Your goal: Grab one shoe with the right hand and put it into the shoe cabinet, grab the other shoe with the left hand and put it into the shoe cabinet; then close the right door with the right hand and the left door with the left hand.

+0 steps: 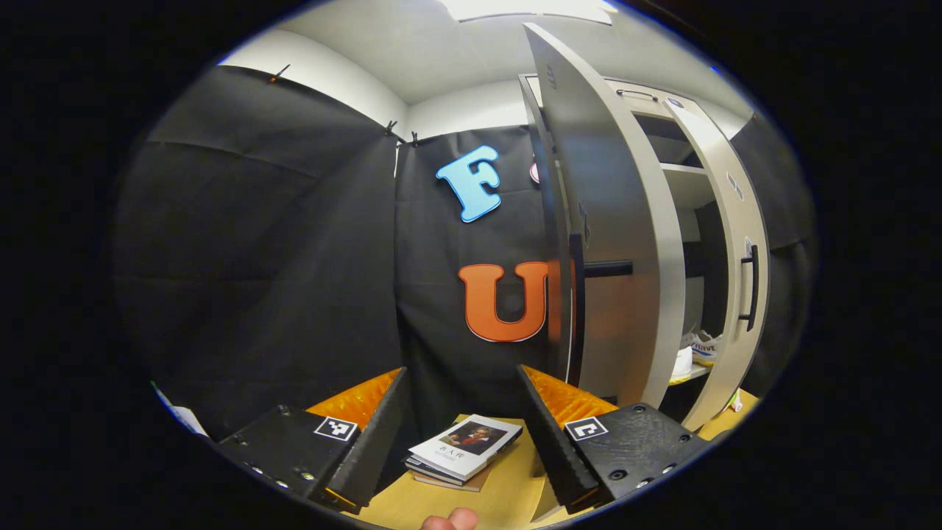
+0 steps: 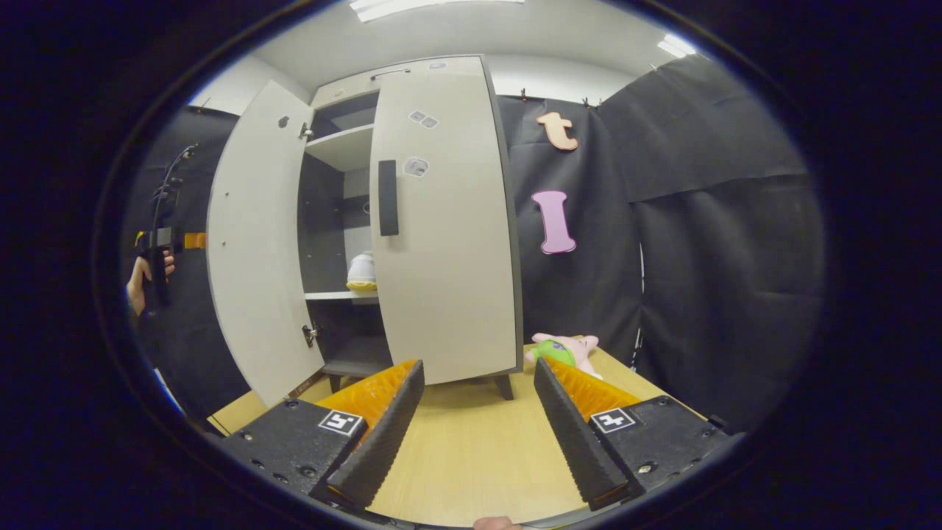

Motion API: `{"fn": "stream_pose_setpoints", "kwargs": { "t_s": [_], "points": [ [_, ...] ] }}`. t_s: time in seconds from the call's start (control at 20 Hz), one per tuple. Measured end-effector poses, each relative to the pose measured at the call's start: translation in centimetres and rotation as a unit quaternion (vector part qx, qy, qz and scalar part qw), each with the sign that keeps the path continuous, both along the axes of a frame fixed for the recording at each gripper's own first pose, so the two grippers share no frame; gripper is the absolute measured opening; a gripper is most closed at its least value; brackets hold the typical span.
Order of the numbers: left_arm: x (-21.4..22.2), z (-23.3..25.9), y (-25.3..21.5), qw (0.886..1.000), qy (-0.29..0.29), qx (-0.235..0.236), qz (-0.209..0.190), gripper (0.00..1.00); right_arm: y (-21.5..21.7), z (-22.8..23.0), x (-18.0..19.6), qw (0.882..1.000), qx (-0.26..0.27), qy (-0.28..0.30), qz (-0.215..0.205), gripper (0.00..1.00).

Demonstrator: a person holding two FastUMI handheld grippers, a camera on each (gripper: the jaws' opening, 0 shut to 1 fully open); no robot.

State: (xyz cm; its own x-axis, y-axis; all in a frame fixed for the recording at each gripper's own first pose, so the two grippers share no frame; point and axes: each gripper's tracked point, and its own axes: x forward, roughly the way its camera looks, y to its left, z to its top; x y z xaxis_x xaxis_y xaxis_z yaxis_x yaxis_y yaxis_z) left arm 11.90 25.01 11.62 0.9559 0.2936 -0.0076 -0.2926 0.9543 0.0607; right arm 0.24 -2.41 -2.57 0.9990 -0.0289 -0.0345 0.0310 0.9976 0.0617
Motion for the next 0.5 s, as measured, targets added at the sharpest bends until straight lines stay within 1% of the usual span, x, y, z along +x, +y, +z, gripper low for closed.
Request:
{"fn": "stream_pose_setpoints", "kwargs": {
  "t_s": [0.1, 0.15, 0.35, 0.5],
  "points": [
    [0.0, 0.1, -1.4, 1.000, -0.004, -0.002, -0.006, 0.87, -0.1, 0.2, 0.1, 1.000, -0.001, -0.003, 0.003, 0.93],
    [0.1, 0.1, -2.4, 1.000, -0.005, -0.005, -0.017, 0.87, -0.2, 0.2, 0.2, 1.000, -0.002, -0.004, 0.005, 0.93],
    [1.0, -0.3, -8.0, 0.997, -0.004, -0.025, -0.067, 0.88, -1.4, 0.8, 0.6, 1.000, -0.006, -0.007, 0.005, 0.93],
    [2.6, -0.4, -13.0, 0.993, -0.010, -0.033, -0.110, 0.88, -2.8, 0.7, 0.5, 1.000, -0.006, -0.006, -0.004, 0.93]
  ]
}}
